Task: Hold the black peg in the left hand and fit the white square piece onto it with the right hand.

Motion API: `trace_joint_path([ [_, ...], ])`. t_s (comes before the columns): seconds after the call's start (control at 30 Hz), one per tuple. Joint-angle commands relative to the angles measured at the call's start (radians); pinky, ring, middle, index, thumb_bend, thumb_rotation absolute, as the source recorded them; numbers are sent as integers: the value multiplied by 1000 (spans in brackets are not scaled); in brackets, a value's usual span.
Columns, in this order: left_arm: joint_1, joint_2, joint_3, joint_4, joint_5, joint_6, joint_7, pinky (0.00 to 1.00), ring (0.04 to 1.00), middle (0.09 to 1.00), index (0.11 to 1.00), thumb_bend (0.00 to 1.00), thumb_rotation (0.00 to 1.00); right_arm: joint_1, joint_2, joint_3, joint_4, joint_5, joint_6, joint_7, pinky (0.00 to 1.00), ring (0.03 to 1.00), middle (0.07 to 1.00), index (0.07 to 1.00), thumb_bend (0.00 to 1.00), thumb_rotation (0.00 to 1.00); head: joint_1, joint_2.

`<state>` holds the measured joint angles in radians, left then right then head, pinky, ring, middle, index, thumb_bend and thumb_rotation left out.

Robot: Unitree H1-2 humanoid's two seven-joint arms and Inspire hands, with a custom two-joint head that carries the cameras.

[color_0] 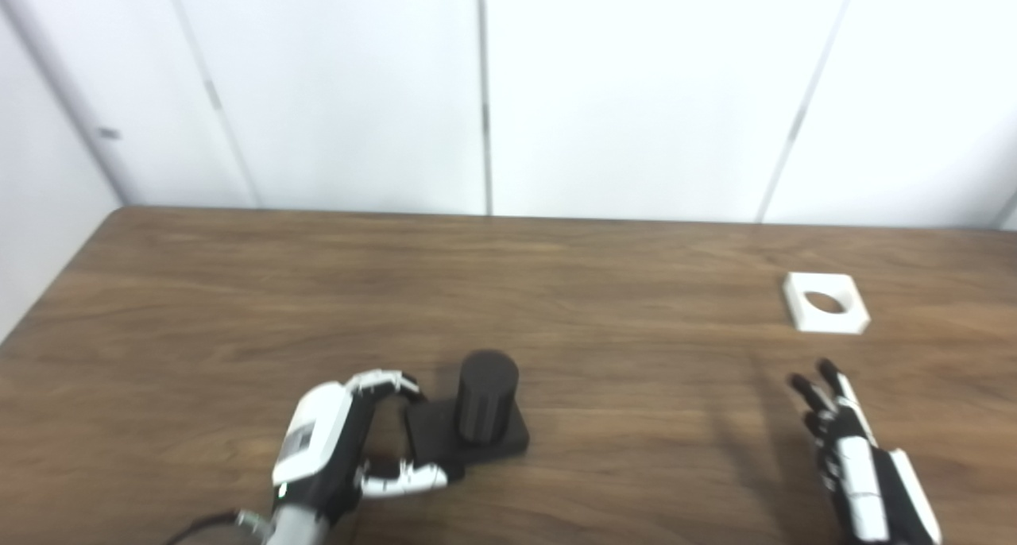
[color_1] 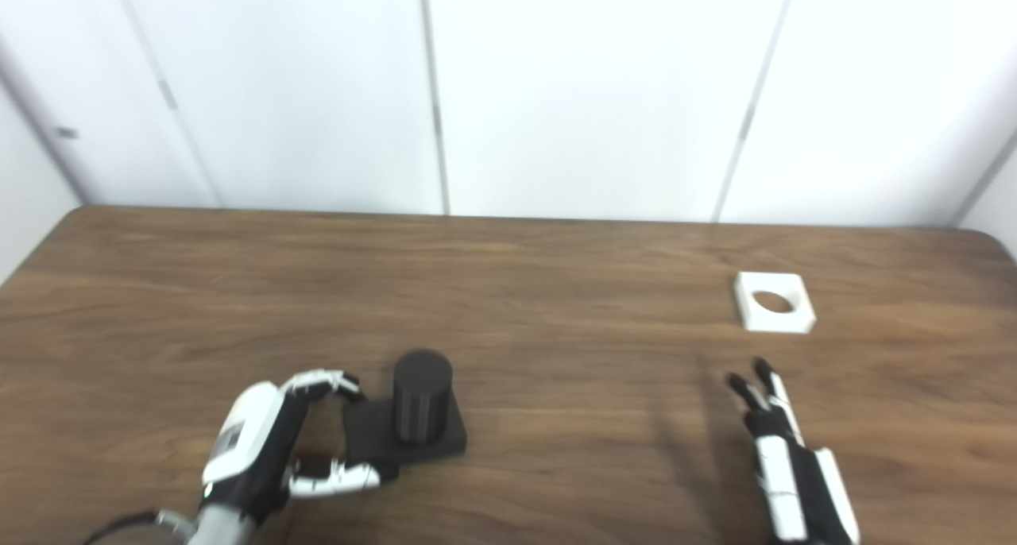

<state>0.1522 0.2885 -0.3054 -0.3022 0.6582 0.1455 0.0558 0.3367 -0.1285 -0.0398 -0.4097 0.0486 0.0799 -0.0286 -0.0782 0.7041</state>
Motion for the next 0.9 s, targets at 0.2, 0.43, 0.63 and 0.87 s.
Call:
trace_joint_path([
  [0.2, 50, 8, -85, 33, 6, -124, -65, 854, 827, 758, 486, 521, 48, -3, 48, 29, -47, -34, 28, -24, 1000, 991, 912, 965, 575, 1000, -44, 45],
  [0.43, 42, 19, -98, 53, -82, -196, -144, 955, 852, 772, 485, 521, 46, -7, 42, 28, -69, -45, 53, -31, 1000, 971, 902, 958, 571, 1000, -64, 100],
  [0.63, 29, 21, -98, 61, -83, -201, -165, 930, 836, 757, 484, 522, 49, -19, 33, 25, -79, -42, 76, -27, 1000, 963, 901, 960, 592, 1000, -59, 131],
  [0.87, 17, 22, -109, 70, -18, -196, -162, 920, 830, 750, 484, 523, 50, -27, 27, 11, -82, -11, 93, -21, 1000, 956, 902, 958, 603, 1000, -47, 145],
])
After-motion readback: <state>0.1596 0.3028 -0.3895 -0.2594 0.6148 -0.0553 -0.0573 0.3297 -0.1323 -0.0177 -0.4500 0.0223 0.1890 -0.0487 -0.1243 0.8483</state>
